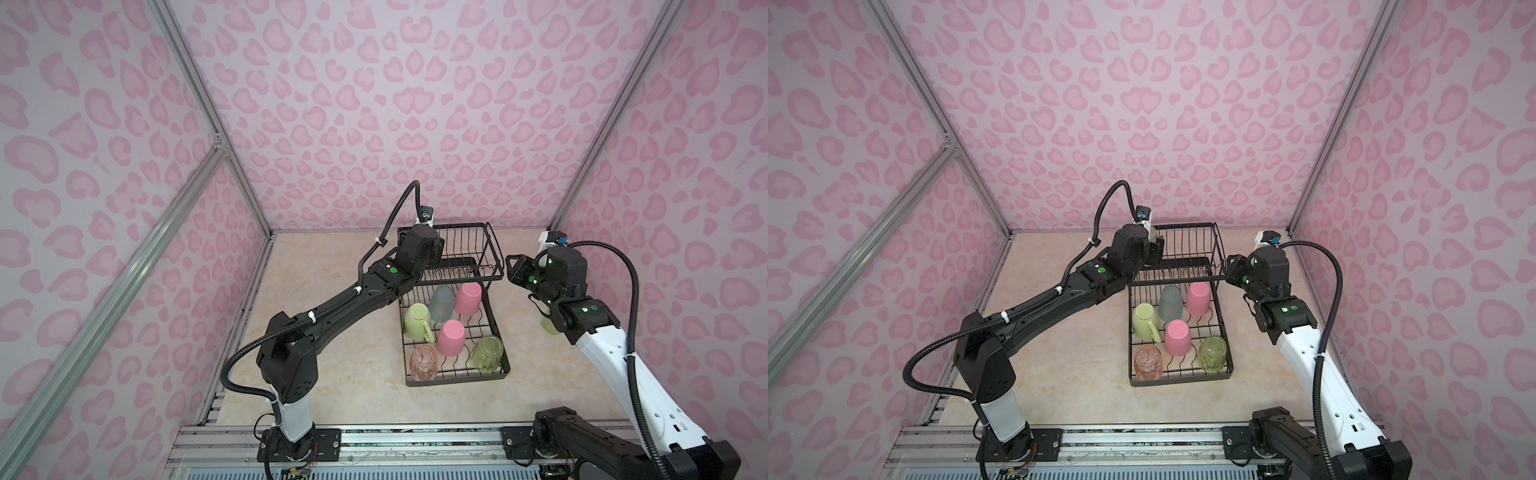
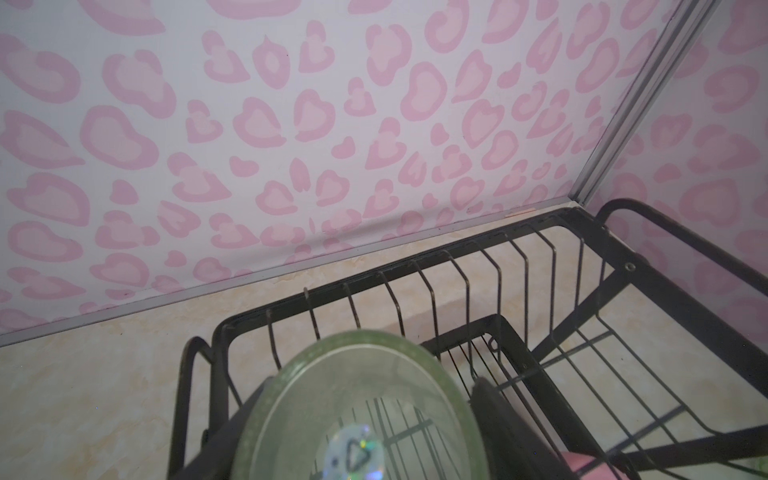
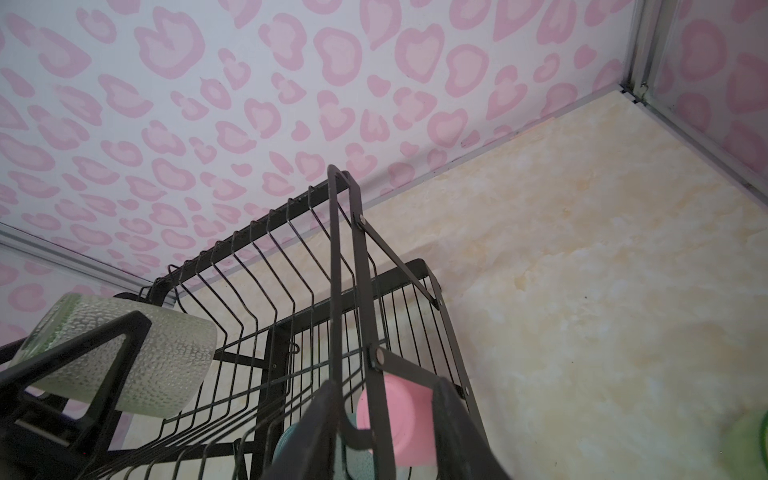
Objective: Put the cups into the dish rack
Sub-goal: 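Lower the textured cup upright into the rack's upper tier with the left gripper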
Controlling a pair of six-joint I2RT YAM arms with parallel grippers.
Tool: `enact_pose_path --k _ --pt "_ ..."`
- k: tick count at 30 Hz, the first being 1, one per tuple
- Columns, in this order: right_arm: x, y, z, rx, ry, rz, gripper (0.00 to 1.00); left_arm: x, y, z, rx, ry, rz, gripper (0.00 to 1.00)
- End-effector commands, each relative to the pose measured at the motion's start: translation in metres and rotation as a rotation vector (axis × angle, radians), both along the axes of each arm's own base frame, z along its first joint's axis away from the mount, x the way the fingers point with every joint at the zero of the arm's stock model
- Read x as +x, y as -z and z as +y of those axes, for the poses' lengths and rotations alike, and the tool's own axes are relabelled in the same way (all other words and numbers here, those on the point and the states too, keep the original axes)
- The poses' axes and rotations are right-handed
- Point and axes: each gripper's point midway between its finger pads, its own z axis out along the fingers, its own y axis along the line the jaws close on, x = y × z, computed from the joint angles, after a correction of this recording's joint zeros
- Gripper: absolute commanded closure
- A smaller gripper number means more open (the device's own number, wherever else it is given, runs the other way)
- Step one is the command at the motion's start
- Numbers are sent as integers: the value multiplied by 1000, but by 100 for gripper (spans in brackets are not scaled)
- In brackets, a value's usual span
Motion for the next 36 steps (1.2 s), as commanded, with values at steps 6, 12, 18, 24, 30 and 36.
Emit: enact_pose_path --k 6,12,18,24,30,36 --pt "2 1 1 -1 -4 -15 62 -6 8 1 15 21 33 31" --pt "3 0 1 -1 -6 -20 62 -9 10 -5 52 64 52 29" --pt "1 -2 -1 -8 -2 -25 62 -14 14 -7 112 105 74 29" --pt "1 -3 -1 -9 0 -30 62 -18 21 -12 172 156 98 29" --pt "0 -4 -2 -7 2 -38 62 -22 26 -14 200 186 124 26" --pt "1 -5 -5 -19 20 -28 62 -25 32 -13 226 197 144 19"
